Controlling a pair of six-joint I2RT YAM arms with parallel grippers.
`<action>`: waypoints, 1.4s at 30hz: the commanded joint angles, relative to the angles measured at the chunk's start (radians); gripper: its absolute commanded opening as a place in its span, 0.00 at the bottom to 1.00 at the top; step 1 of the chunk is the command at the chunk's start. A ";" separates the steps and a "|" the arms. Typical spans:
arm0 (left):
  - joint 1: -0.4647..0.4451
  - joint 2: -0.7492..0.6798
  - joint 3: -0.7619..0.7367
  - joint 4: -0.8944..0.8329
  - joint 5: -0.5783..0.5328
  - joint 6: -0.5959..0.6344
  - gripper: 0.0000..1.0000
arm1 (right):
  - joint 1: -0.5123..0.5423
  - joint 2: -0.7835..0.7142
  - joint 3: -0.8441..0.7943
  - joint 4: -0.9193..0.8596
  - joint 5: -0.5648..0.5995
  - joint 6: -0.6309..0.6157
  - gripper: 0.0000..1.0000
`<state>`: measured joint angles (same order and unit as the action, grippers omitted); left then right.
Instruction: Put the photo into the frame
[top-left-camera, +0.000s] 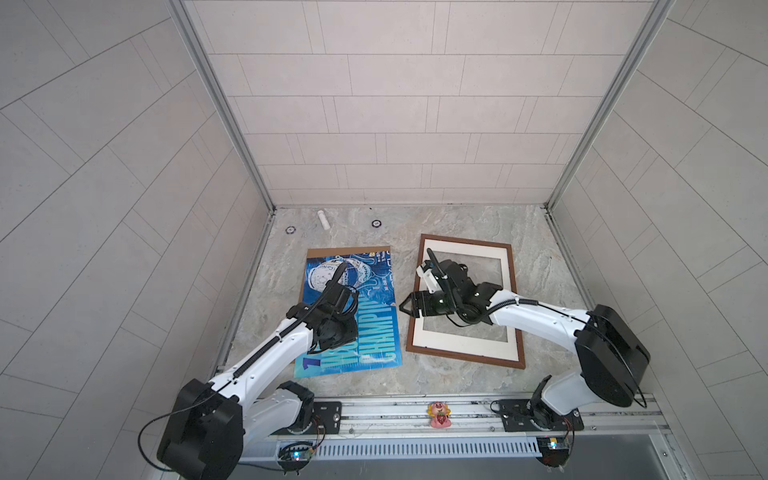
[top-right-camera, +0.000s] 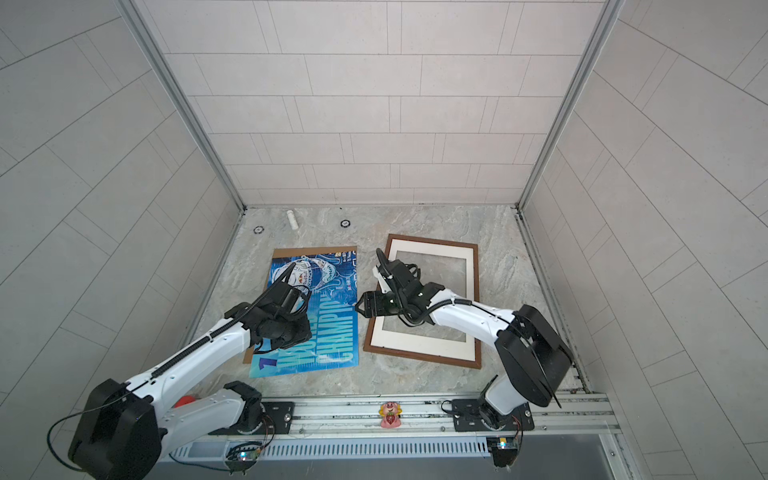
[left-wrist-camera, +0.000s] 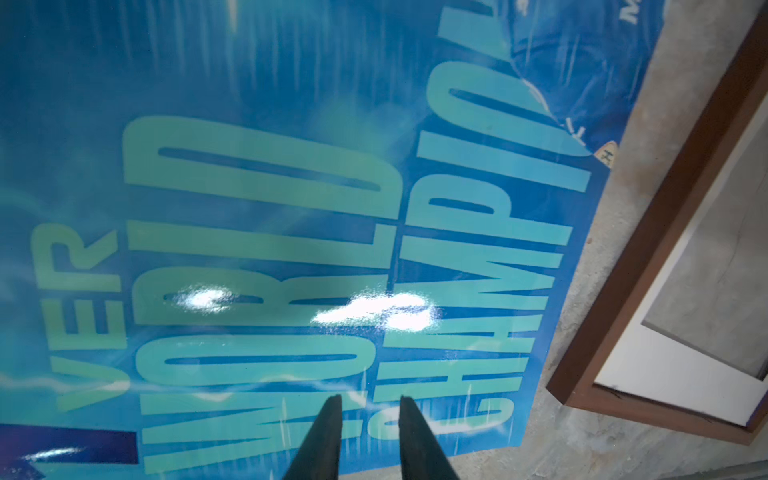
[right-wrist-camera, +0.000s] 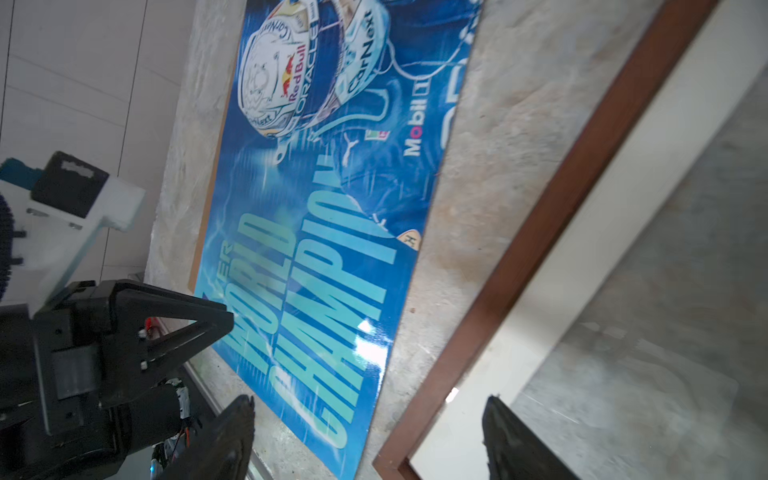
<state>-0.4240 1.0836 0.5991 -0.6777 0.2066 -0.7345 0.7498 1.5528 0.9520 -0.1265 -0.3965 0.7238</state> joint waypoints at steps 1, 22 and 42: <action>-0.005 -0.030 -0.036 0.012 -0.015 -0.038 0.27 | 0.036 0.059 0.037 0.035 -0.013 0.049 0.82; -0.121 0.004 -0.116 0.026 -0.053 -0.092 0.06 | 0.096 0.328 0.137 0.106 -0.049 0.089 0.83; -0.230 -0.033 -0.211 0.034 -0.096 -0.203 0.01 | 0.144 0.211 0.028 0.010 -0.007 0.149 0.87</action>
<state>-0.6430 1.0435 0.4339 -0.6159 0.1219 -0.9173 0.8658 1.8057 1.0164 -0.0490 -0.4210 0.8360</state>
